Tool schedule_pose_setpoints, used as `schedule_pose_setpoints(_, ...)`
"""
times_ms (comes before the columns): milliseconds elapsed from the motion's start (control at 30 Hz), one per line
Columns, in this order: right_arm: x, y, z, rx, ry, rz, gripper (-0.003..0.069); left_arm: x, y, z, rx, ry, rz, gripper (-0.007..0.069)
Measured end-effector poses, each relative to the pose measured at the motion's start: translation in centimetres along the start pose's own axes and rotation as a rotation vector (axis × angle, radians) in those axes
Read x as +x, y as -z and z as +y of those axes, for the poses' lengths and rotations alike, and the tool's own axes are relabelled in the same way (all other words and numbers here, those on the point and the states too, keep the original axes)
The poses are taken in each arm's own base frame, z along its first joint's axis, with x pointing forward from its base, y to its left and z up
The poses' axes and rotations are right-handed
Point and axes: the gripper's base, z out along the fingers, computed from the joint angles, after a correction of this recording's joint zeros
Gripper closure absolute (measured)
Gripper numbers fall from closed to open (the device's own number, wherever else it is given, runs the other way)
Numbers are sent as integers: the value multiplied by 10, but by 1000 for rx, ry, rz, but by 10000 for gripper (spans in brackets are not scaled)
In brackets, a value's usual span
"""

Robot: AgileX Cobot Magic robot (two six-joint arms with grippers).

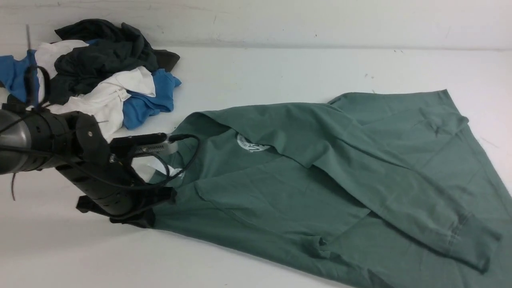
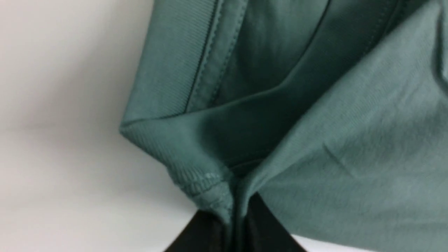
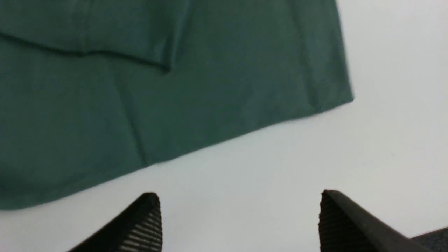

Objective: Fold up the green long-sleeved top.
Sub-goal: Use both arms simultaneously to clamp the lower edge of the clothing fabric

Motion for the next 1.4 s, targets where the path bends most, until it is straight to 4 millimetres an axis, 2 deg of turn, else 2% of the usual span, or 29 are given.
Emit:
schedule_pose_setpoints(167, 0, -15, 3, -19, 25, 32, 103, -4, 18, 38, -32, 93, -25, 613)
schedule_pose_setpoints(200, 0, -16, 4, -21, 29, 37, 103, -4, 19, 40, -34, 98, -26, 613)
schedule_pose_setpoints(267, -4, -30, 13, -21, 81, 100, 103, -5, 21, 49, -40, 122, -29, 613)
schedule_pose_setpoints(467, -3, -65, 40, 35, 235, 249, 103, -5, 21, 51, -42, 115, -30, 613)
schedule_pose_setpoints(633, 0, -95, 46, 79, 272, 340, 103, -5, 21, 51, -42, 103, -30, 613)
schedule_pose_setpoints(767, -2, -99, 48, 88, 278, 368, 120, -5, 21, 51, -41, 102, -29, 613)
schedule_pose_setpoints(833, -3, -100, 48, 83, 273, 373, 158, -5, 21, 51, -41, 102, -29, 613)
schedule_pose_setpoints(933, -2, -100, 51, 65, 258, 379, 303, -5, 21, 51, -41, 102, -29, 613)
schedule_pose_setpoints(1067, -3, -99, 53, 44, 263, 376, 578, -4, 24, 50, -38, 100, -27, 613)
schedule_pose_setpoints(1133, -3, -98, 52, 48, 271, 361, 620, -2, 30, 49, -34, 96, -25, 613)
schedule_pose_setpoints(1267, 0, -90, 48, 55, 290, 305, 622, 2, 41, 45, -25, 87, -18, 613)
schedule_pose_setpoints(1400, 5, -81, 45, 57, 300, 261, 622, 11, 49, 42, -8, 80, 61, 613)
